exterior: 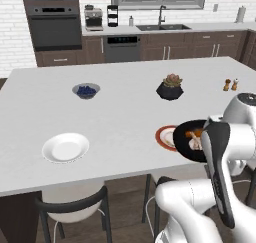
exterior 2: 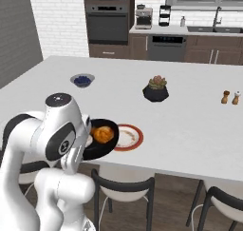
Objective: Pick the chicken drumstick and garlic from their plates and place them in the bowl. Then put the bowl in the fridge.
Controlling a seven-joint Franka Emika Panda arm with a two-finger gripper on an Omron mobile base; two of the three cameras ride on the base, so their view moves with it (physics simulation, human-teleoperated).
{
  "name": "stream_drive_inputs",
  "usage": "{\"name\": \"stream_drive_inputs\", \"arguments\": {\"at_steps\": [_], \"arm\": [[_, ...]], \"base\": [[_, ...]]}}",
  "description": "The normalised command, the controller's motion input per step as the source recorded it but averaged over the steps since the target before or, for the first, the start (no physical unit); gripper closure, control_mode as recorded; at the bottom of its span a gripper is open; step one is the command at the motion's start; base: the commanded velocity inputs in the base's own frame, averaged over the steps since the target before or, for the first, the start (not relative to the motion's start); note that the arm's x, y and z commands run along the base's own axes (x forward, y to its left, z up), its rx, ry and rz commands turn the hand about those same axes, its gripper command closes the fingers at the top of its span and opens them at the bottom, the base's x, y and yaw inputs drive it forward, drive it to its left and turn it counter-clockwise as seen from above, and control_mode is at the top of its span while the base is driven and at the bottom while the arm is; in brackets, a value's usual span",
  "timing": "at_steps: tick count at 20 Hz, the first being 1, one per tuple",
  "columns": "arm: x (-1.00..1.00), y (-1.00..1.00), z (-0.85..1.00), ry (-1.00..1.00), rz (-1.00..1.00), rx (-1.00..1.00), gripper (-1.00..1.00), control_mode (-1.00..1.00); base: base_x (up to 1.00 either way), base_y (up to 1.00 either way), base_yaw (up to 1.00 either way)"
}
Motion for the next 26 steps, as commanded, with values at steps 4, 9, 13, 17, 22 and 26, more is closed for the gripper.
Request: {"name": "stream_drive_inputs", "arguments": {"at_steps": [4,9,13,17,22,26], "arm": [[-0.83,0.06,0.02,-0.04,0.14,0.00,1.00,-1.00],[-0.18,0.02,0.00,-0.04,0.03,0.00,1.00,-1.00],[0.00,0.00,0.00,0.00,0.00,0.00,1.00,-1.00],[0.00,0.00,0.00,0.00,0.00,0.00,1.00,1.00],[0.00,0.00,0.00,0.00,0.00,0.00,1.00,1.00],[0.00,0.00,0.00,0.00,0.00,0.00,1.00,1.00]], "base": [[0.00,0.00,0.00],[0.00,0.00,0.00],[0.00,0.00,0.00],[-0.05,0.00,0.00],[-0.66,-0.09,-0.04],[-0.25,-0.22,-0.41]]}}
